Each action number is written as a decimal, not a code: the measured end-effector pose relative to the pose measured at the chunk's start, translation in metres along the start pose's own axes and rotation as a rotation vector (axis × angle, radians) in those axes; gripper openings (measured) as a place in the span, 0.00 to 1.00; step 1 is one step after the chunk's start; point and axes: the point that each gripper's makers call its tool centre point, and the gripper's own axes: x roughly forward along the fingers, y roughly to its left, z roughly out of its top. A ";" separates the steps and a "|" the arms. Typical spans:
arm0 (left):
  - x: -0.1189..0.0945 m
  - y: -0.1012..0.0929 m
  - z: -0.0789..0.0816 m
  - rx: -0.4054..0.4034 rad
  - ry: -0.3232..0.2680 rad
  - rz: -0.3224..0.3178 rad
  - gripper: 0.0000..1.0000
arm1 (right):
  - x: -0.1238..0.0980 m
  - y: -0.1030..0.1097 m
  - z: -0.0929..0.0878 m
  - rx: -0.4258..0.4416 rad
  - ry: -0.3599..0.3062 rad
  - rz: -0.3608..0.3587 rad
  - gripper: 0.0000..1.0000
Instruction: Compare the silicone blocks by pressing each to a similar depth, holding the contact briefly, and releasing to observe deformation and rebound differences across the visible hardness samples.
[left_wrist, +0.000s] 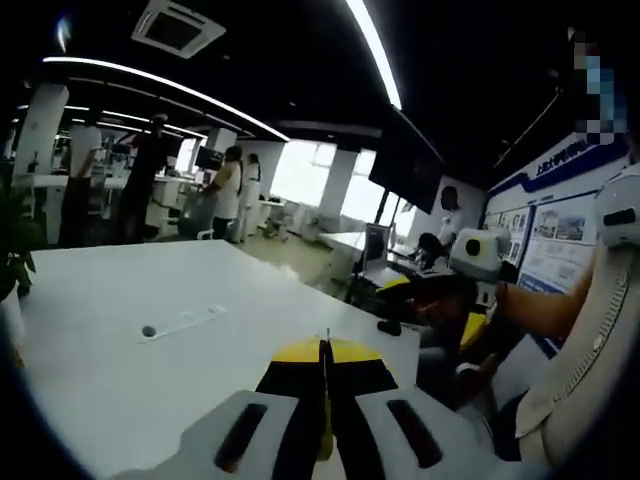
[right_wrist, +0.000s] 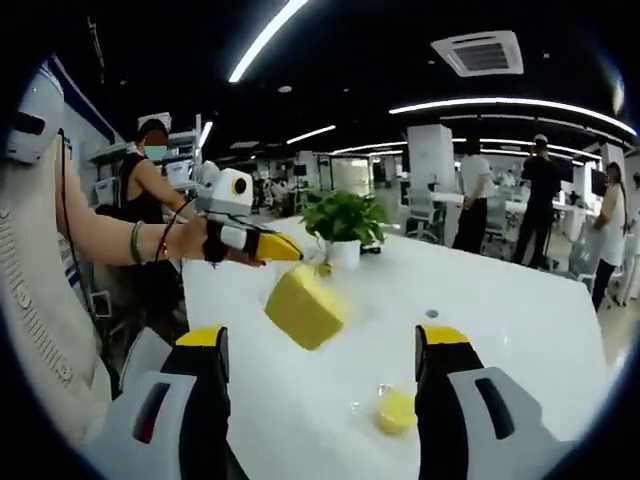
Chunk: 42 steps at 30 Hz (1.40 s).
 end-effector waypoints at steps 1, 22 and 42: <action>0.001 -0.003 0.001 0.003 0.002 -0.012 0.00 | 0.003 0.001 0.002 -0.025 0.003 0.013 0.71; 0.017 -0.037 0.008 0.091 0.064 -0.161 0.00 | 0.080 0.017 -0.016 -0.171 0.179 0.283 0.68; 0.015 -0.068 0.014 0.121 0.086 -0.276 0.00 | 0.075 0.042 -0.014 -0.226 0.127 0.398 0.21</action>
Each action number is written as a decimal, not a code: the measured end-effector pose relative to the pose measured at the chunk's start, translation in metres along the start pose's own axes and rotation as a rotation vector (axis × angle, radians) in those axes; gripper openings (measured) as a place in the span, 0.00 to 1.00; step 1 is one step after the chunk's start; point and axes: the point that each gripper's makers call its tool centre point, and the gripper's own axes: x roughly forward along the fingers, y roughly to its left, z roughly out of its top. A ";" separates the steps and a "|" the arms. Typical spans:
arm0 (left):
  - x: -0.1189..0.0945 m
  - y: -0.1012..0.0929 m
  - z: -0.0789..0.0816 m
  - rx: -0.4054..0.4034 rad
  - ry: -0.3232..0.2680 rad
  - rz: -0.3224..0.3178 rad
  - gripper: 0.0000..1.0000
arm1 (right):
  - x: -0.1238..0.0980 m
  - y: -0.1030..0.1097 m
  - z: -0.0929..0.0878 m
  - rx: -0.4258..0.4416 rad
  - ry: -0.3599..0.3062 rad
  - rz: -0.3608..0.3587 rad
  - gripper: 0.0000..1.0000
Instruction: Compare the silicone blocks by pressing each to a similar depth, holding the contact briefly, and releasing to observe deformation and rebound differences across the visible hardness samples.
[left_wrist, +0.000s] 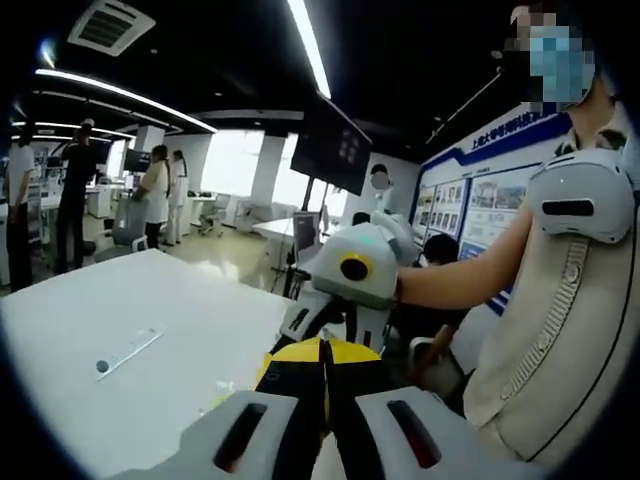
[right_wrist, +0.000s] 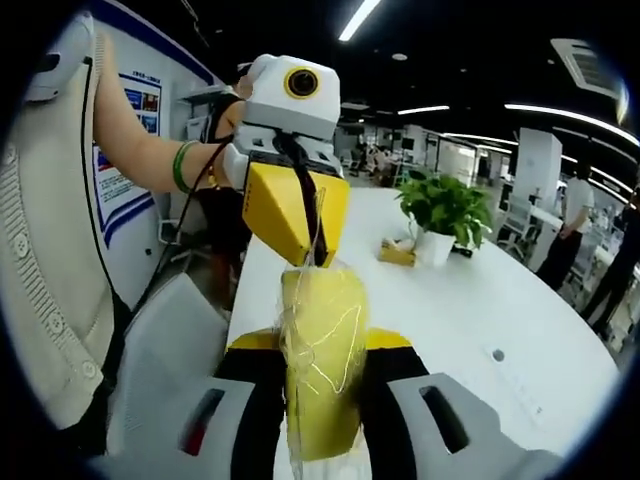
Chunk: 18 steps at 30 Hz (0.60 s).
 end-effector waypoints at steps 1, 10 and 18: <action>0.000 -0.001 0.000 0.001 -0.001 -0.001 0.00 | 0.000 0.001 0.001 -0.006 -0.001 -0.002 0.19; -0.002 -0.023 0.003 0.061 0.003 -0.033 0.00 | -0.006 0.017 0.008 -0.021 0.032 -0.004 0.07; -0.003 -0.036 0.003 0.090 0.007 -0.047 0.00 | -0.011 0.030 0.008 -0.008 0.064 -0.002 0.05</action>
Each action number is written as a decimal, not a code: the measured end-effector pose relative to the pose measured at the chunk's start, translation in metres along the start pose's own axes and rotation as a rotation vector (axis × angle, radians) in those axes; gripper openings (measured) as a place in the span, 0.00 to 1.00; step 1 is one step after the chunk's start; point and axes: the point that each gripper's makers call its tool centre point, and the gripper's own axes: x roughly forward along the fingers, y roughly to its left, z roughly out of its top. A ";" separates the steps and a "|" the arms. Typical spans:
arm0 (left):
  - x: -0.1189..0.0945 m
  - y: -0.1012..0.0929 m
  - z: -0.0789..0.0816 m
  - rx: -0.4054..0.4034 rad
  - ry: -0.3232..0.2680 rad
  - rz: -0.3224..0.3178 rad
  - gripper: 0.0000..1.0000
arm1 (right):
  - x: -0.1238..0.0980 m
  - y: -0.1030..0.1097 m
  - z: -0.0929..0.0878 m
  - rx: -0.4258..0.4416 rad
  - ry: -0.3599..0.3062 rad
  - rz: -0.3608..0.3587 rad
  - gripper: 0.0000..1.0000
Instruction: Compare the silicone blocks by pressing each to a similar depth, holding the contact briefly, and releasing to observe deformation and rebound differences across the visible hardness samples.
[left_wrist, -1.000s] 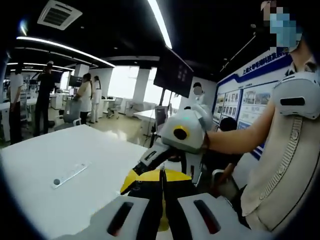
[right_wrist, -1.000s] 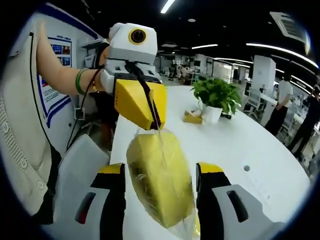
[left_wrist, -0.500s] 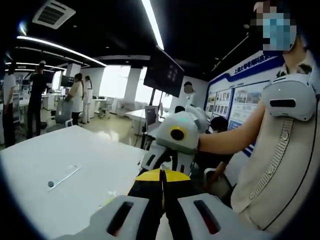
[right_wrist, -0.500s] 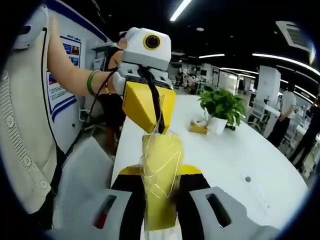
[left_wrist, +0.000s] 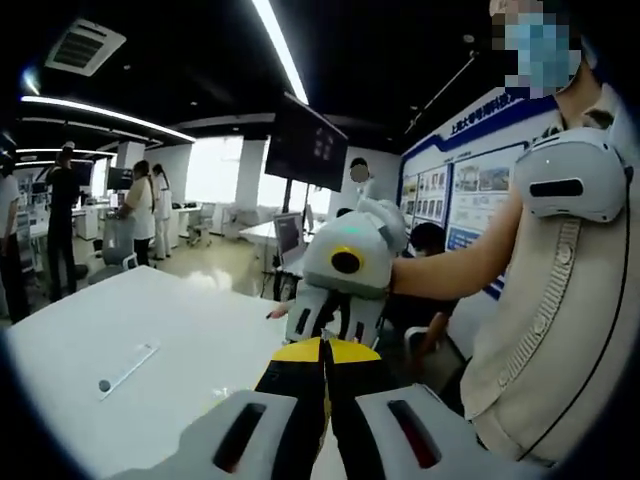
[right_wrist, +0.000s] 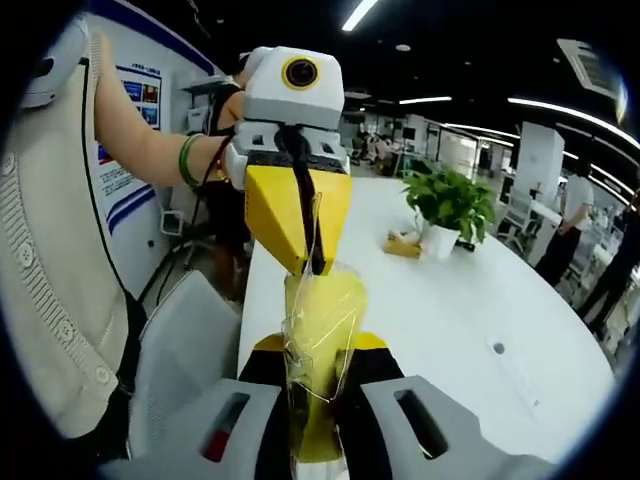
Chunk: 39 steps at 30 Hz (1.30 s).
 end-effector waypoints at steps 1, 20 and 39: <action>0.000 -0.001 0.000 0.000 -0.002 -0.001 0.00 | 0.000 0.001 0.001 -0.002 0.000 -0.003 0.05; 0.000 -0.014 0.008 0.051 -0.050 -0.023 0.00 | -0.007 0.009 0.007 0.010 -0.004 -0.029 0.05; -0.004 -0.004 -0.001 0.063 -0.036 0.015 0.00 | 0.001 0.006 -0.002 0.024 0.018 -0.009 0.07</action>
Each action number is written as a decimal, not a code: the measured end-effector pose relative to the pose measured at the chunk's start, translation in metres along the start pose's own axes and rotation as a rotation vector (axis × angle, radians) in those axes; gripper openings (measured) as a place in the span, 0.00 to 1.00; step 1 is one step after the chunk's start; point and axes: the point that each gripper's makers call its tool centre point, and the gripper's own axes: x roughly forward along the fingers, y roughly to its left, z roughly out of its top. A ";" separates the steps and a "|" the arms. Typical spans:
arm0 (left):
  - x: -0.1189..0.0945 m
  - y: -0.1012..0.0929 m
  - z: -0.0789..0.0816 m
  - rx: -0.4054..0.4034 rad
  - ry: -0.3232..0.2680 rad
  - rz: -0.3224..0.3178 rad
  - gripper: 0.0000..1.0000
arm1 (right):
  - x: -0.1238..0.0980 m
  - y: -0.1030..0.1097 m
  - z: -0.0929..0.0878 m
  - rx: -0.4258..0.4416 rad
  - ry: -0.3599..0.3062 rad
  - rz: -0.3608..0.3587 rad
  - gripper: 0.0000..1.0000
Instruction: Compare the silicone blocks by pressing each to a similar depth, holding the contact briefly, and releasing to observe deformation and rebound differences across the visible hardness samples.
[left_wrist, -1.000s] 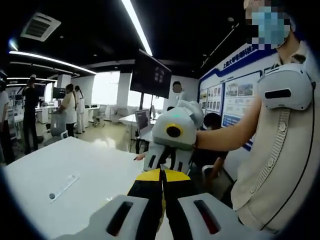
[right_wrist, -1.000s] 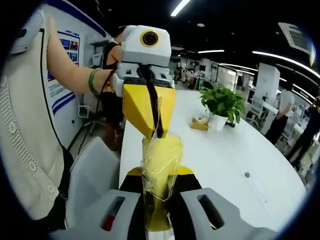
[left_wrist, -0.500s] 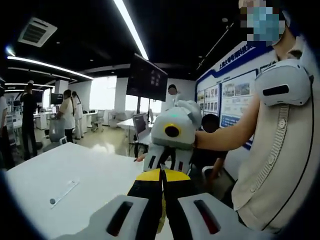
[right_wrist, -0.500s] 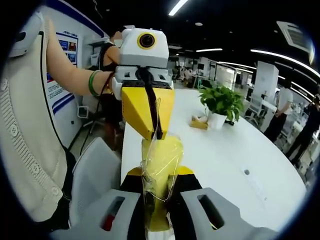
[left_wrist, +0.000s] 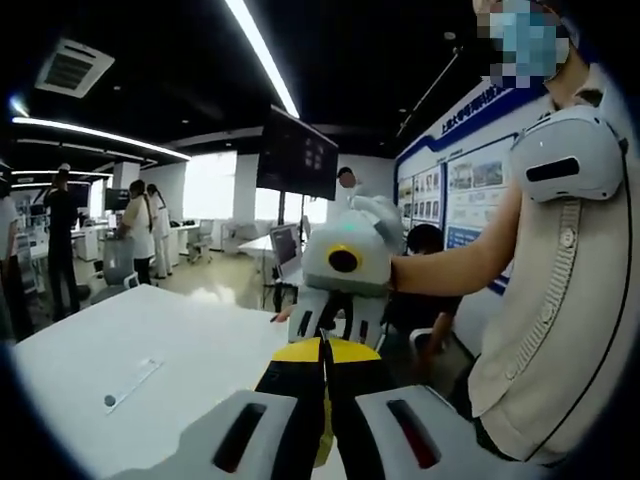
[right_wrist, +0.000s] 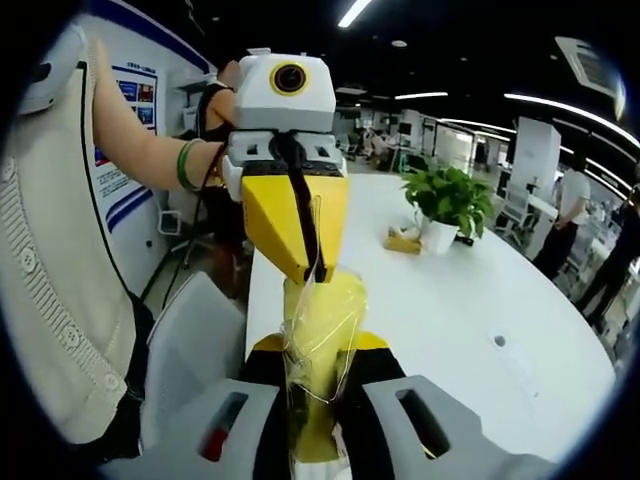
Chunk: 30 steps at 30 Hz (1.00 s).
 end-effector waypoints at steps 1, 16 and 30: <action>0.000 0.001 -0.001 0.002 0.006 0.004 0.00 | 0.000 0.000 -0.001 0.014 0.005 0.005 0.07; 0.002 0.011 -0.009 -0.018 0.029 0.045 0.00 | 0.006 -0.008 -0.008 -0.012 -0.005 -0.003 0.12; -0.001 0.012 -0.011 -0.008 0.035 0.050 0.00 | 0.010 -0.009 -0.009 -0.041 0.014 0.010 0.16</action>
